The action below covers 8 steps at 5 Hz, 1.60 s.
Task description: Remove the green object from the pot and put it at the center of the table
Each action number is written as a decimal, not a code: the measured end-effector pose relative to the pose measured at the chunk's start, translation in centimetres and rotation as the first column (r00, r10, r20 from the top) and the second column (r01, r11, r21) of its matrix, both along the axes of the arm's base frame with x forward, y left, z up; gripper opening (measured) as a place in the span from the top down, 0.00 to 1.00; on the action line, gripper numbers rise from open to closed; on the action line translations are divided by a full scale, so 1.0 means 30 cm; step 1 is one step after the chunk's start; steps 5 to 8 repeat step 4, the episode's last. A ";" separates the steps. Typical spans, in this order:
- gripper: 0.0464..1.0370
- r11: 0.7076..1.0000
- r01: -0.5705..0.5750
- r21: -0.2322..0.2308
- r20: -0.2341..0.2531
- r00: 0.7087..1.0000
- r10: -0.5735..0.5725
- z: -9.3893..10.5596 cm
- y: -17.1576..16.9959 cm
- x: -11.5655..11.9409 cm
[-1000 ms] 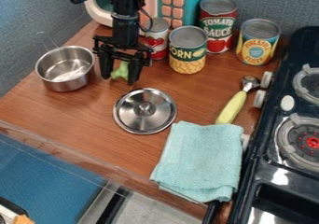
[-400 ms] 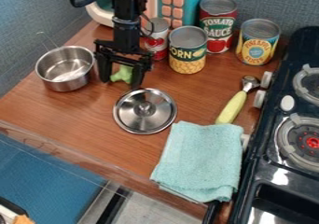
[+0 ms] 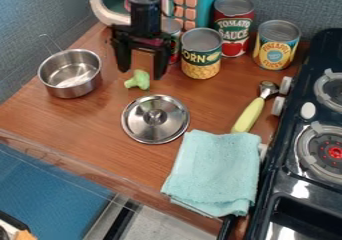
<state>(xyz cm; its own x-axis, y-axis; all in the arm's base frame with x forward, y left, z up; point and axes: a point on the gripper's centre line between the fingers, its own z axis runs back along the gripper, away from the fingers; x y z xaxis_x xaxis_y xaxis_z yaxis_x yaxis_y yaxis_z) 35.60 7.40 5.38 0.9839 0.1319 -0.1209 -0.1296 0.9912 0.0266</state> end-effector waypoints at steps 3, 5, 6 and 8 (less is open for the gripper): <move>0.04 0.994 0.108 0.007 0.143 0.984 -0.108 0.108 -0.032 -0.087; 0.04 0.998 0.051 -0.036 0.141 0.989 -0.045 0.125 -0.001 -0.120; 0.04 0.998 0.051 -0.036 0.141 0.989 -0.045 0.125 -0.001 -0.120; 0.04 0.998 0.051 -0.036 0.141 0.989 -0.045 0.125 -0.001 -0.120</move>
